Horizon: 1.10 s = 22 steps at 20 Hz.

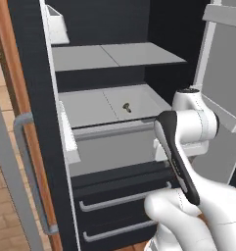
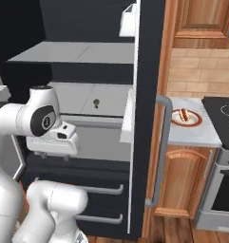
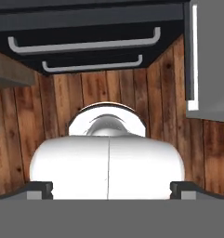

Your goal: Place the cold items (carrot and mushroom) from the fridge in one tupperware on the dining counter. Place the warm items (kebab skewer and hot dog) in the stove area in another tupperware.

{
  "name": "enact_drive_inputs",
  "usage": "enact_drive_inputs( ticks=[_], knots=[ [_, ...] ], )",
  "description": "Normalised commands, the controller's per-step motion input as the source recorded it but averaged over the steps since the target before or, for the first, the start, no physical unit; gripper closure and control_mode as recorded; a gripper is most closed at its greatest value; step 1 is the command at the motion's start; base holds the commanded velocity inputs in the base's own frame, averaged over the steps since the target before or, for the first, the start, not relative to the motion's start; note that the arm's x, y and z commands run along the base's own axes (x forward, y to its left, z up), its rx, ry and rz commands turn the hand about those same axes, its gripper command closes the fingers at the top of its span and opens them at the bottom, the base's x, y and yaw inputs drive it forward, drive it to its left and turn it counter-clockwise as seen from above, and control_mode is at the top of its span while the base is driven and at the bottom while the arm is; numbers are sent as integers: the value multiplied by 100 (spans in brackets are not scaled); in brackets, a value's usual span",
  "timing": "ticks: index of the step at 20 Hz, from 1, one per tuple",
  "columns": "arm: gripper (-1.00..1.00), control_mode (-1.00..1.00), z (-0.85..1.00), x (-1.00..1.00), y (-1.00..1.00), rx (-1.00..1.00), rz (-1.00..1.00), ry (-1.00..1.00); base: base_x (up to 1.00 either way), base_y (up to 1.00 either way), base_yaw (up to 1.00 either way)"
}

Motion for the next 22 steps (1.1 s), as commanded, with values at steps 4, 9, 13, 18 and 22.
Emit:
enact_drive_inputs(
  ticks=[4,9,13,18,22],
  knots=[
    [-100,100,0,0,0,0,0,0,69,-21,12],
    [-100,100,0,0,0,0,0,0,42,5,8],
    [-100,100,0,0,0,0,0,0,30,0,5],
    [-100,100,0,0,0,0,0,0,35,0,4],
    [-100,-100,0,31,0,0,7,-19,0,0,0]
  ],
)
